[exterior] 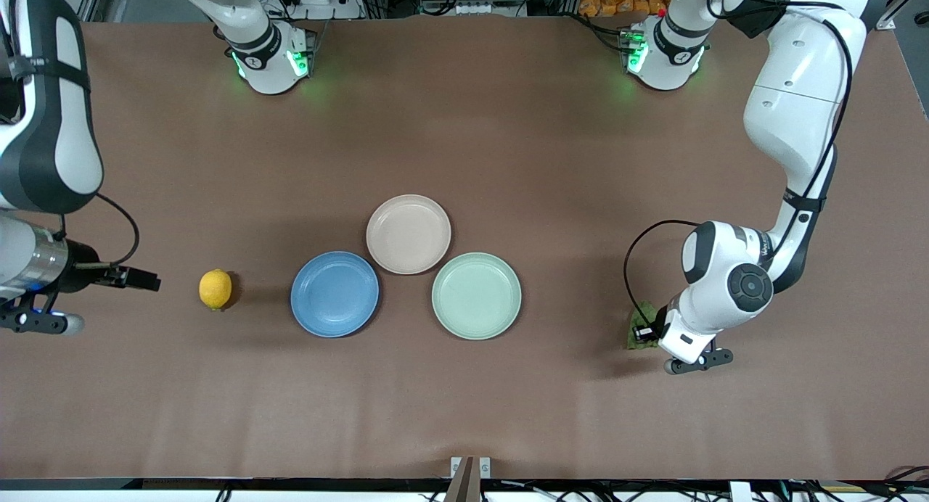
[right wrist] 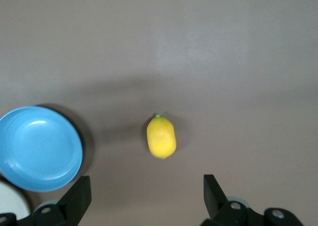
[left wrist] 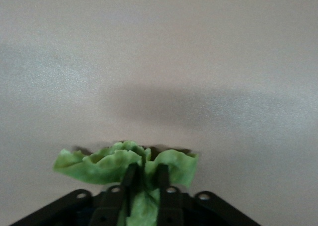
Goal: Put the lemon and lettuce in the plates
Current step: 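Grasp the lettuce with the left gripper while the right gripper approaches the lemon, then carry the lettuce onto the pink plate while the right gripper grasps the lemon, then release the lettuce and raise the left gripper while the right gripper lifts the lemon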
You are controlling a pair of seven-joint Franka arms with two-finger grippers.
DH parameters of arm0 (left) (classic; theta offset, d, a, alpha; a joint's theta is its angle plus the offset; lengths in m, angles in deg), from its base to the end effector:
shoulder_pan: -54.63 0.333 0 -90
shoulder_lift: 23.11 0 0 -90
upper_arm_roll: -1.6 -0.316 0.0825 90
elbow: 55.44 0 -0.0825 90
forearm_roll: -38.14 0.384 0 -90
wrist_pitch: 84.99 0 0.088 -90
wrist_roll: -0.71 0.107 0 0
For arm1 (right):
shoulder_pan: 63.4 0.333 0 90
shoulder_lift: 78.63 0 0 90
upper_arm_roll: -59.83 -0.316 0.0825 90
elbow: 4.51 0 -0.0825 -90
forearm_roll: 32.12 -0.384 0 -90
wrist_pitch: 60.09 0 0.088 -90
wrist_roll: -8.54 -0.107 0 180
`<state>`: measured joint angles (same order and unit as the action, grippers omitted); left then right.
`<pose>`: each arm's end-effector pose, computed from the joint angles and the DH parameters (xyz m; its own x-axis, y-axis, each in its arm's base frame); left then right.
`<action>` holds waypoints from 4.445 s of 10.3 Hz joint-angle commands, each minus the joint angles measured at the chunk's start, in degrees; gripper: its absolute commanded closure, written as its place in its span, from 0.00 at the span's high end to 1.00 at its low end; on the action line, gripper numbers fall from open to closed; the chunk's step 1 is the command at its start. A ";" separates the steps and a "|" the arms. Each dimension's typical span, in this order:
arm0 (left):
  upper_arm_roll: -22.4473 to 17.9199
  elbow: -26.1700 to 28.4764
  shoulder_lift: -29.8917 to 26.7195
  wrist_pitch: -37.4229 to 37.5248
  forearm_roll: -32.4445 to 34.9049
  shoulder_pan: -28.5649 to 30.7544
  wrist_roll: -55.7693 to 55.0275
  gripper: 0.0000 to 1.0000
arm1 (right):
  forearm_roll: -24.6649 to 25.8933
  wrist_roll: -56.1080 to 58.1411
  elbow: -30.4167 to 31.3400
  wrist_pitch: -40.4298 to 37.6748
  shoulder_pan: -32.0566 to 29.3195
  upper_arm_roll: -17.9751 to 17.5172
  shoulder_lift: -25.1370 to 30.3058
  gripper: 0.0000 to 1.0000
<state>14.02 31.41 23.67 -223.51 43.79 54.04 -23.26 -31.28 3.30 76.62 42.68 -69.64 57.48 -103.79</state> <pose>0.7076 -0.1358 0.1951 0.9784 0.1975 0.0613 0.1892 -0.9746 0.1200 0.6800 -0.0521 0.4434 0.9855 -0.1581 -0.0611 -0.1583 -0.9874 0.0022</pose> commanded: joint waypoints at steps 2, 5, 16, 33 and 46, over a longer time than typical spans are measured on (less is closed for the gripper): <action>-0.47 -0.10 -0.54 -0.26 1.82 -0.46 -2.49 0.00 | -0.58 0.22 -0.45 2.70 -1.85 -0.47 -1.82 1.00; -0.47 0.42 -2.47 0.79 1.91 -0.37 -3.80 0.00 | -0.67 0.22 -0.54 3.41 -3.87 -0.47 -5.25 1.00; 0.23 0.25 -10.74 8.00 1.73 -19.16 -34.81 0.00 | -0.14 0.14 1.65 2.09 -3.87 -0.38 -6.57 1.00; 0.15 -0.72 -2.84 -17.84 -2.22 -41.24 -47.67 0.00 | -0.49 -6.02 22.65 25.62 0.17 -0.55 -5.87 1.00; -9.08 0.16 -10.91 8.14 5.95 -36.61 -43.20 1.00 | 2.94 -5.66 28.82 35.49 -0.36 -0.38 -7.10 0.83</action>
<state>4.56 30.44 15.53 -219.79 48.29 13.38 -69.29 -29.60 -2.00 104.70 77.12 -69.72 57.25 -111.13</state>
